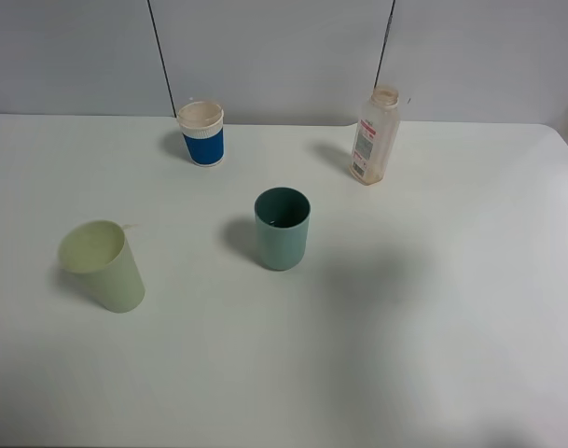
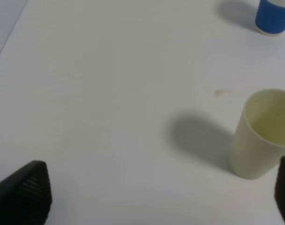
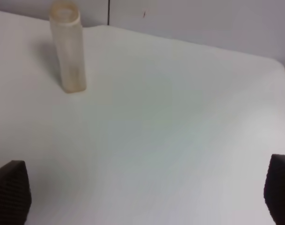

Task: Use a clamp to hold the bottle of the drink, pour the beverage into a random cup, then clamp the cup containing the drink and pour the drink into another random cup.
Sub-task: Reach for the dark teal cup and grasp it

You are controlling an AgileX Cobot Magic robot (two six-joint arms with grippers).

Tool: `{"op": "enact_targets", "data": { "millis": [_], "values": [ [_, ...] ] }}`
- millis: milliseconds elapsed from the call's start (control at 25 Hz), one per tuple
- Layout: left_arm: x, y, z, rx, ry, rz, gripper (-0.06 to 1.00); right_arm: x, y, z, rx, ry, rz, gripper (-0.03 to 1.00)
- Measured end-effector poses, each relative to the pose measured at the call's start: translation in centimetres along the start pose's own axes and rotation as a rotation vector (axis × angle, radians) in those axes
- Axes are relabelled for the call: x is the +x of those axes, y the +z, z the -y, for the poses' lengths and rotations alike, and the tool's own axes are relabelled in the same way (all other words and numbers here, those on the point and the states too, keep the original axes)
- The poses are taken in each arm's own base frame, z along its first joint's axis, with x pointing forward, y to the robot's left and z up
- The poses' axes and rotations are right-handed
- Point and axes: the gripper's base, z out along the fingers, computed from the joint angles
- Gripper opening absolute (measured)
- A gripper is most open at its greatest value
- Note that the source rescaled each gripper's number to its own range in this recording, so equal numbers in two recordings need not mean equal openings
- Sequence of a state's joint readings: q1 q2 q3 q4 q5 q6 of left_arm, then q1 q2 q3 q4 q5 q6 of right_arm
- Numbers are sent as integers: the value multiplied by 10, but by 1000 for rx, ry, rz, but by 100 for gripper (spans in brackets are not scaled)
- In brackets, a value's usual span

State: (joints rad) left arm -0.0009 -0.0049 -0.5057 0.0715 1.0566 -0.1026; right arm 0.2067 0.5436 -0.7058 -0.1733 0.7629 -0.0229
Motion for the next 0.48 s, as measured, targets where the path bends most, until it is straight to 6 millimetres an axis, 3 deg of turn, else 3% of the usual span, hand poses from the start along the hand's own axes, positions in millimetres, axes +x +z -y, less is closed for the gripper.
{"op": "enact_targets", "data": {
  "millis": [480],
  "values": [
    [0,0,0,0,0,0,88,30,-22,-3,-17,34,-34,100]
  ]
}}
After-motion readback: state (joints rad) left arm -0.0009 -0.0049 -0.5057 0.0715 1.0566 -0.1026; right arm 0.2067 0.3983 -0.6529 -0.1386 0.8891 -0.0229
